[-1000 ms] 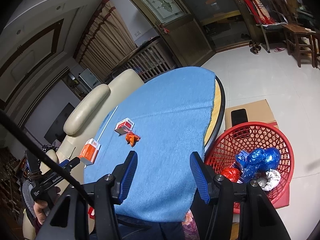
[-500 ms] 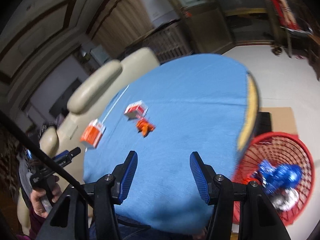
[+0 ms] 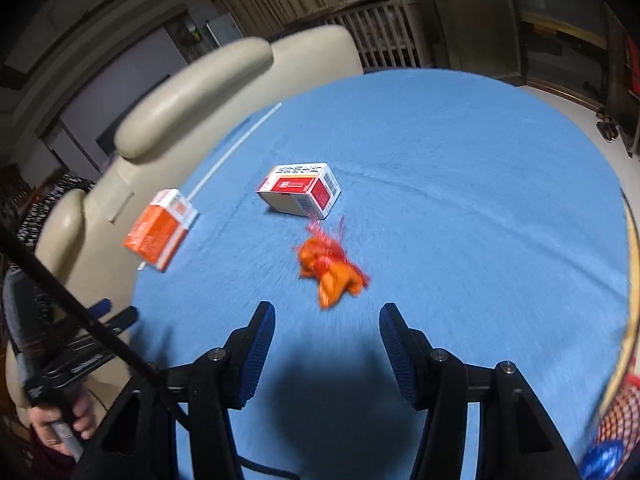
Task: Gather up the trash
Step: 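Close the right tool on the orange mesh bag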
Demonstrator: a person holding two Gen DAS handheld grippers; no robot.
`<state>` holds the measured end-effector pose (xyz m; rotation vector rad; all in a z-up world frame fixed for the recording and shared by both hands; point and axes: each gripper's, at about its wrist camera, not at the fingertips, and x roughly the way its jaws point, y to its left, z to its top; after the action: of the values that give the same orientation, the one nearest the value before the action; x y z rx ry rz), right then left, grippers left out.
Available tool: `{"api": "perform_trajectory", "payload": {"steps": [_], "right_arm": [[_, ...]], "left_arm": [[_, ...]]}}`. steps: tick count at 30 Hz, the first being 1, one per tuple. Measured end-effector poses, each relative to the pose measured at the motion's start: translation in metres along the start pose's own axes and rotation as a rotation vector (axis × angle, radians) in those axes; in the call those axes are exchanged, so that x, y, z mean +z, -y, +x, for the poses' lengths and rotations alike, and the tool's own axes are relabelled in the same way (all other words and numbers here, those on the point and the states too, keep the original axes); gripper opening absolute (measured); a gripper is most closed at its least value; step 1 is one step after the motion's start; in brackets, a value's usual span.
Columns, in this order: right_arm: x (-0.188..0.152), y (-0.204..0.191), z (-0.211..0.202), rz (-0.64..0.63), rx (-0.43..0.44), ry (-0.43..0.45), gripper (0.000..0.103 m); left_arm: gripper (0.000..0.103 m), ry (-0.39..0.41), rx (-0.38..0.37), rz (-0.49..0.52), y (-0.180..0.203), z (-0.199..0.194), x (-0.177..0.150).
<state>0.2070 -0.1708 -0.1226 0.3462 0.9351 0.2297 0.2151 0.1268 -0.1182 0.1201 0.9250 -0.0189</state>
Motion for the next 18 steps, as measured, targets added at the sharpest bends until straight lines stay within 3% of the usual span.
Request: {"api": "perform_trajectory", "payload": {"steps": [7, 9, 10, 14, 18], "right_arm": [[0.032, -0.004, 0.072, -0.024, -0.007, -0.081, 0.055], [0.034, -0.006, 0.084, -0.040, -0.006, -0.101, 0.038], [0.034, -0.009, 0.090, -0.062, -0.020, -0.109, 0.038], [0.027, -0.008, 0.086, -0.072, -0.025, -0.071, 0.026], [0.014, 0.018, 0.065, 0.030, -0.008, -0.050, 0.026]], "left_arm": [[0.074, 0.050, -0.044, 0.063, 0.002, 0.013, 0.055], [0.074, 0.068, -0.070, 0.092, 0.007, 0.015, 0.070], [0.074, 0.077, -0.085, 0.111, 0.011, 0.016, 0.076], [0.074, 0.112, -0.178, 0.248, 0.041, 0.030, 0.106], [0.074, 0.108, -0.322, 0.351, 0.073, 0.054, 0.131]]}}
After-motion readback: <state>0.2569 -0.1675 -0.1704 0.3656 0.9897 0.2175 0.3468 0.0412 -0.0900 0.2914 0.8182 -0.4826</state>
